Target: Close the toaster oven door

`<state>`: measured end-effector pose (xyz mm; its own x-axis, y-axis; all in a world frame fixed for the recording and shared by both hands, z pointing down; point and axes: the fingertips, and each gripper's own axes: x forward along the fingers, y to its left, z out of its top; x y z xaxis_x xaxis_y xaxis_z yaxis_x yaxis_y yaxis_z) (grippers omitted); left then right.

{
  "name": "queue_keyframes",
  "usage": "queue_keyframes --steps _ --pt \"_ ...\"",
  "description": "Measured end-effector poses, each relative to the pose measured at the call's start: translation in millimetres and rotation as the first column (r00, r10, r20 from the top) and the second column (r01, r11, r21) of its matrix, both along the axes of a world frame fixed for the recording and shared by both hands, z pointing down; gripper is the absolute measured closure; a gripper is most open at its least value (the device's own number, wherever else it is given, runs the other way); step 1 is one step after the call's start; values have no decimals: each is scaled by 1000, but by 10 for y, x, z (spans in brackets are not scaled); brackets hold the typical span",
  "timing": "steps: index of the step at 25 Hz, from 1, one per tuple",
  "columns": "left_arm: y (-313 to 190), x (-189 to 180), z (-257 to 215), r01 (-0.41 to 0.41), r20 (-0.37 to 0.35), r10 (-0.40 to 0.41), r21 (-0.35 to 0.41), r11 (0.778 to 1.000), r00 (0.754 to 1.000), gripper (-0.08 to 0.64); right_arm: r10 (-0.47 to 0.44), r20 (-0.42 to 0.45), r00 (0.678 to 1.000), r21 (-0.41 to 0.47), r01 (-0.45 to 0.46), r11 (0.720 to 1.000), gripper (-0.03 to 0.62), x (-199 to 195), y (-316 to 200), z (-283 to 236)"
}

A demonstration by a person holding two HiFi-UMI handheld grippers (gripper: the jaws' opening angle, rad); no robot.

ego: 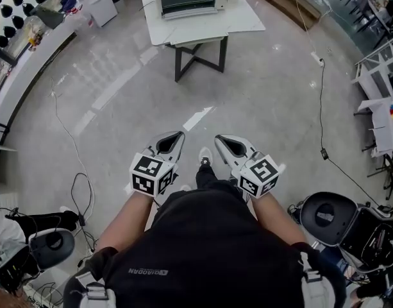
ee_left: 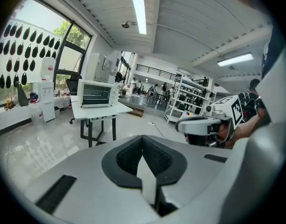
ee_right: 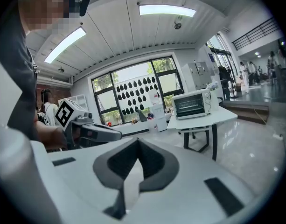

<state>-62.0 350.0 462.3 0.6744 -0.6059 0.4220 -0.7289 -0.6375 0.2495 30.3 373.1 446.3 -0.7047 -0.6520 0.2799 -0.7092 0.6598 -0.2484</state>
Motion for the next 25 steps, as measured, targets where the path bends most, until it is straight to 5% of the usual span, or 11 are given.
queue_keyframes --steps 25 --pt "-1596 535 -120 76 61 -76 6 997 995 557 -91 41 995 23 91 996 592 564 -1793 -117"
